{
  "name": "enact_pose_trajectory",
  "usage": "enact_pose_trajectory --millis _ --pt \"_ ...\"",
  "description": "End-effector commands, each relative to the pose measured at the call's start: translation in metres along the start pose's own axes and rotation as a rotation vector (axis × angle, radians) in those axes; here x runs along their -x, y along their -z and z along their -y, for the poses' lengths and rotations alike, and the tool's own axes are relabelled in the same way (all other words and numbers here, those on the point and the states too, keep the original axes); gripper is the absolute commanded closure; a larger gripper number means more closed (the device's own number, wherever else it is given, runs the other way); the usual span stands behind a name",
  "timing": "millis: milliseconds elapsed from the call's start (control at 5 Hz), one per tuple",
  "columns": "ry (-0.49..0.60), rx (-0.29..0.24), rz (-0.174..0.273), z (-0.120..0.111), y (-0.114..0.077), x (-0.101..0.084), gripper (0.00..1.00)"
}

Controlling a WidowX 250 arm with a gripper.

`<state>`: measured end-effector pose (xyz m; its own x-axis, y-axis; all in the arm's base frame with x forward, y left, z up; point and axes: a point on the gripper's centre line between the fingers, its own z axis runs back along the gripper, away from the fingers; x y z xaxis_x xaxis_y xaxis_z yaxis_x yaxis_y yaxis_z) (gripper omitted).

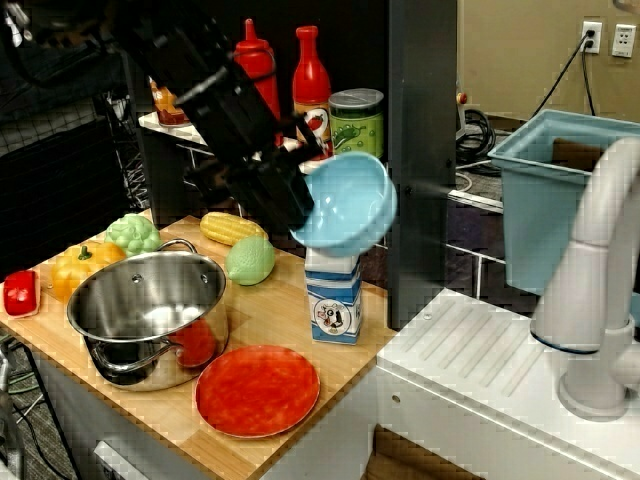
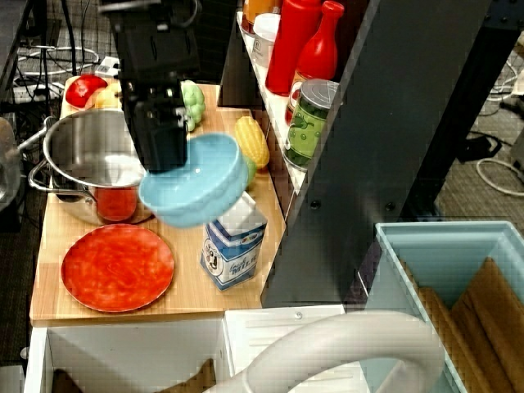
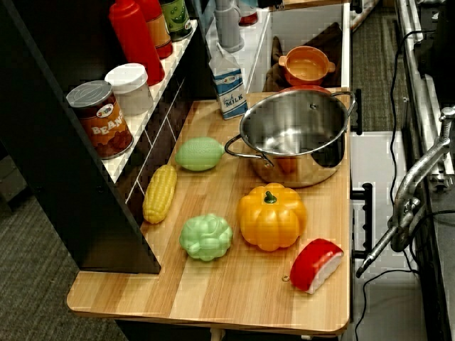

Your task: Lift bowl

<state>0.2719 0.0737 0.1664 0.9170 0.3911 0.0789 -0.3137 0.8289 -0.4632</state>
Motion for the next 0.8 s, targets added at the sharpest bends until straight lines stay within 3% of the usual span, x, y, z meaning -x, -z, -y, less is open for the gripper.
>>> enact_pose_trajectory --millis 0,600 --pt "0.021 0.046 0.065 0.009 -0.046 -0.004 1.0" --pt "0.029 0.079 0.075 0.009 -0.07 -0.001 1.0"
